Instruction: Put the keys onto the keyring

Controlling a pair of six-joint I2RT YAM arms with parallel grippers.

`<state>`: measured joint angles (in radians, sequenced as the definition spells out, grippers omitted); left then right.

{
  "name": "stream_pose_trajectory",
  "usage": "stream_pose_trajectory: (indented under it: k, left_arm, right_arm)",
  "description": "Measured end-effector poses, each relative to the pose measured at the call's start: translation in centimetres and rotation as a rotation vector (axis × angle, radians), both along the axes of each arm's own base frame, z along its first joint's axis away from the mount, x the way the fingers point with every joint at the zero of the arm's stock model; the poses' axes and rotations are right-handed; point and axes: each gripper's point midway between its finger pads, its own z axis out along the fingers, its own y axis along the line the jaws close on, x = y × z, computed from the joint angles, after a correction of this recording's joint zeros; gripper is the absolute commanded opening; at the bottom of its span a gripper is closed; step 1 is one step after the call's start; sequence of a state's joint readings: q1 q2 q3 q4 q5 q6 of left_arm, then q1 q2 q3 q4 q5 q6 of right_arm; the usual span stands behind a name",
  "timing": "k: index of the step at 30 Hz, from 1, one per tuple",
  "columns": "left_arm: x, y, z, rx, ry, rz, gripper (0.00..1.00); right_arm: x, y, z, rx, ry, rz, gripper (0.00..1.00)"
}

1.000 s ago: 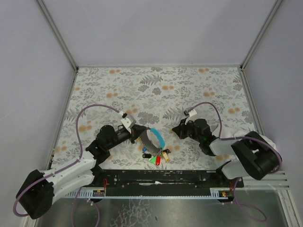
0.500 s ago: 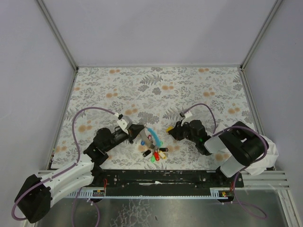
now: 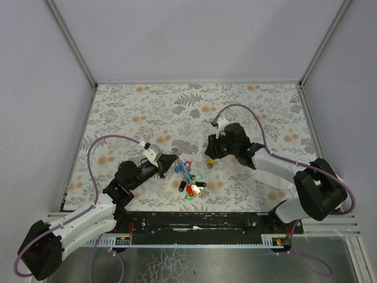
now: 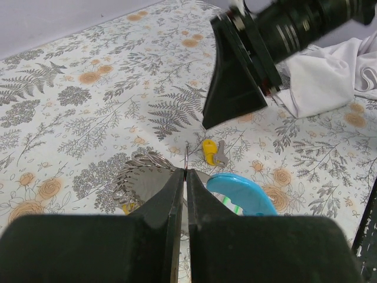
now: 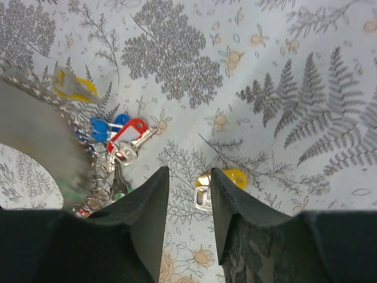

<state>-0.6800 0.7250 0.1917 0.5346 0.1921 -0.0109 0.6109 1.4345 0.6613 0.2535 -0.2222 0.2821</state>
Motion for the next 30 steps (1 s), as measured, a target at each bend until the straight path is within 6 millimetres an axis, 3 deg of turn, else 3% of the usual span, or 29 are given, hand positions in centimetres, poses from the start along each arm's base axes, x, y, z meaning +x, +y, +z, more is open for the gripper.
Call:
stream_pose_trajectory:
  k: [3,6,17,30]
  left_arm:
    - [0.1,0.1,0.0,0.000,0.000,0.006,0.00]
    - [0.2,0.1,0.0,0.000,0.000,0.012,0.00]
    - [0.2,0.2,0.0,0.000,0.000,0.017,0.00]
    - [0.3,0.1,-0.3,0.006,0.006,0.018,0.00]
  right_arm:
    - [1.3,0.7,1.8,-0.057,0.034,0.019,0.42]
    - [1.7,0.9,2.1,-0.116,0.098,0.032,0.42]
    - [0.1,-0.3,-3.9,-0.368,0.434,0.080,0.35]
    - [-0.1,0.1,-4.7,-0.415,0.527,0.112,0.30]
